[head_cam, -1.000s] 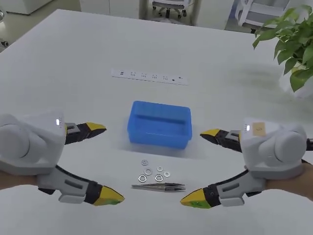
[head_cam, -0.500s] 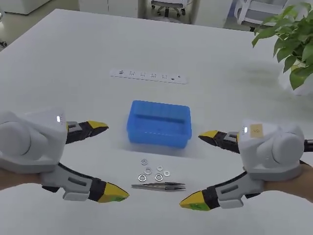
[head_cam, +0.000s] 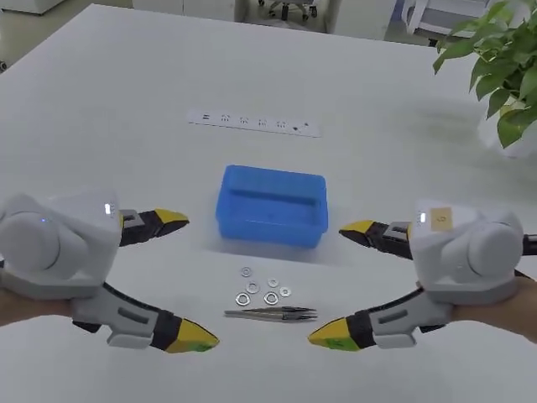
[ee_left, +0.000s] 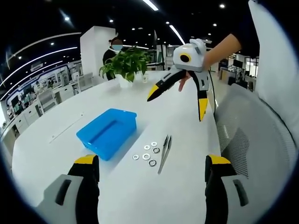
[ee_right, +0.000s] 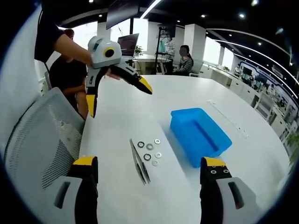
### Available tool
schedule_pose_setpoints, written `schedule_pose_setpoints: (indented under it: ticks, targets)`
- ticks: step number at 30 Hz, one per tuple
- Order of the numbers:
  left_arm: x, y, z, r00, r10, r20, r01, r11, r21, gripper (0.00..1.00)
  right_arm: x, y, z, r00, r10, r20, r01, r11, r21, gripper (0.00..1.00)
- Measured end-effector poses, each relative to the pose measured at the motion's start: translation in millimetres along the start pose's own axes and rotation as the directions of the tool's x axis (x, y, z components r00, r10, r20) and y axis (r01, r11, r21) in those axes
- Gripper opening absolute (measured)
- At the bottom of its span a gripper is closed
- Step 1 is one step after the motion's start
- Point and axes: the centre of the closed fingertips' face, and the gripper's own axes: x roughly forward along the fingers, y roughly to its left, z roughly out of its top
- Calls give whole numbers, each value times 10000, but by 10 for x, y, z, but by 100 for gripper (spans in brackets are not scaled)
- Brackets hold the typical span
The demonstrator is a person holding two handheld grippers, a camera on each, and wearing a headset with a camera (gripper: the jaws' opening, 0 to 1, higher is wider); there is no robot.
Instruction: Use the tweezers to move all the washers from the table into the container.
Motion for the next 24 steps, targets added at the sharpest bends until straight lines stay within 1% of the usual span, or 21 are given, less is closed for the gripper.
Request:
schedule_pose_setpoints:
  ticks: [3, 6, 8, 10, 11, 14, 19, 20, 23, 24]
  targets:
    - [37, 2, -31, 9999, -7, -138, 8, 10000, 61, 99, 10, 13, 7, 10000, 29, 41, -29, 10000, -77, 84]
    - [75, 4, -43, 9998, 28, -205, -24, 9998, 197, 95, 56, 42, -1, 9999, 76, 147, -79, 9998, 179, 83]
    - [103, 12, -56, 9996, 90, -266, -82, 9995, 314, 92, 104, 94, -50, 9996, 264, -38, -263, 9996, 126, 79]
    - [127, 0, -81, 9994, -4, -351, 17, 9993, 376, 88, 141, 162, -112, 9977, 589, -346, -593, 9982, -98, 73]
    - [144, -13, -109, 9989, -89, -463, 110, 9989, 456, 85, 164, 186, -130, 9967, 685, -443, -694, 9974, -201, 69]
    - [196, -33, -189, 9967, -224, -782, 276, 9974, 667, 78, 212, 229, -152, 9941, 904, -594, -928, 9949, -397, 62]
    - [284, -60, -272, 9936, -433, -1039, 504, 9965, 672, 65, 301, 196, -198, 9916, 1026, -791, -1064, 9933, -459, 53]
    - [300, -67, -290, 9925, -482, -1120, 561, 9961, 681, 63, 322, 172, -223, 9907, 1014, -906, -1053, 9937, -393, 52]
    - [354, -95, -358, 9878, -700, -1394, 816, 9935, 796, 59, 364, 127, -275, 9882, 1090, -1075, -1103, 9939, -65, 47]
    - [367, -105, -372, 9867, -745, -1444, 868, 9930, 806, 58, 376, 115, -284, 9879, 1088, -1104, -1103, 9939, -69, 45]
